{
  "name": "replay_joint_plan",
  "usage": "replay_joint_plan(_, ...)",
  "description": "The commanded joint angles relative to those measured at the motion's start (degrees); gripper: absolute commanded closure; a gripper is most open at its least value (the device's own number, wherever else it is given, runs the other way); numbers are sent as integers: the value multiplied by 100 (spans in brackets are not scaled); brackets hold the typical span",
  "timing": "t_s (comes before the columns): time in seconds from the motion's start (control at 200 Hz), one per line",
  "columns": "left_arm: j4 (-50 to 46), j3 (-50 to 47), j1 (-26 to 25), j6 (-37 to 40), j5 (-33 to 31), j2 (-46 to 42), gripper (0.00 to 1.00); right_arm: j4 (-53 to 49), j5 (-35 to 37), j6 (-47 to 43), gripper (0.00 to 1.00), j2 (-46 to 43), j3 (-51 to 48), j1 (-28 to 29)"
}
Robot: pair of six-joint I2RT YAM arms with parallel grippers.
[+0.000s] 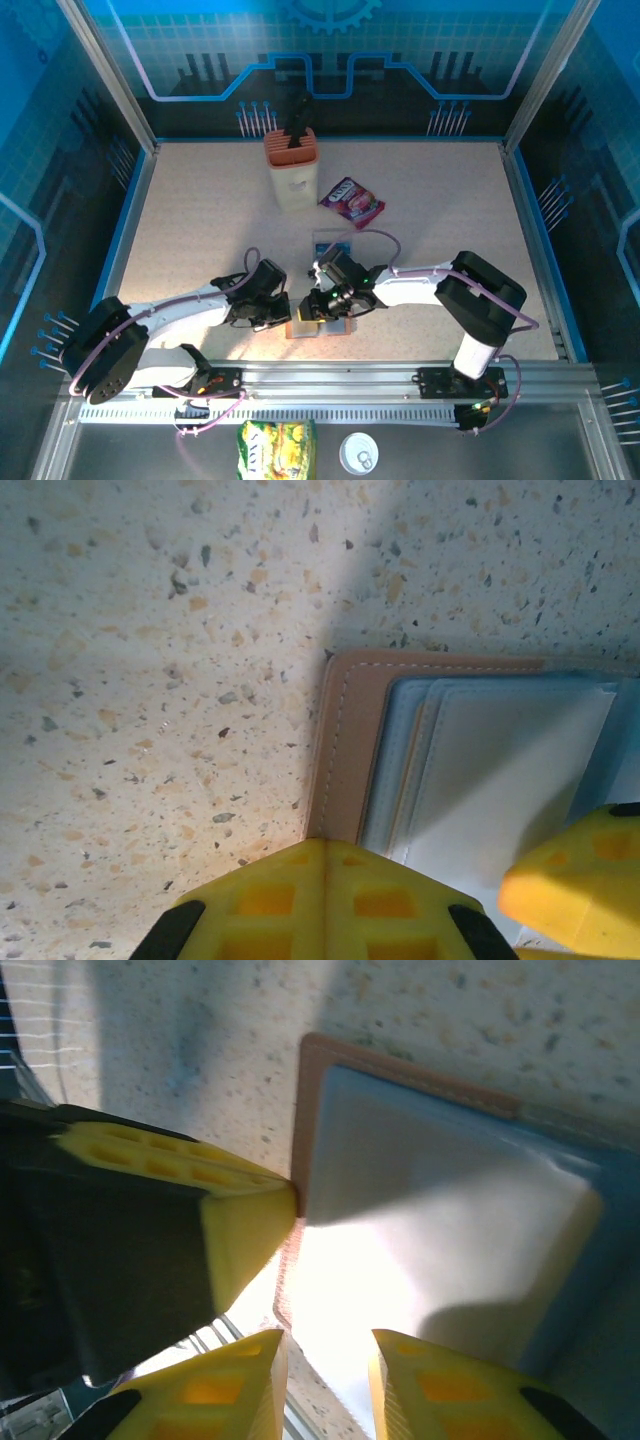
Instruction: Take the credit cards out of the card holder
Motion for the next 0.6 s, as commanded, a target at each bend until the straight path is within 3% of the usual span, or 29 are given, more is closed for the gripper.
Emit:
replay_joint_plan(0.0, -248, 28, -10, 90, -113, -134, 100, -527, 250, -211, 72, -40, 59, -39)
replay_joint_plan(0.275, -258, 35, -3, 91, -120, -127, 100, -940, 425, -395, 71, -96, 3, -123)
replay_joint_plan(0.595, -316, 89, -8, 95, -136, -130, 100, -258, 117, -195, 71, -189, -324, -254)
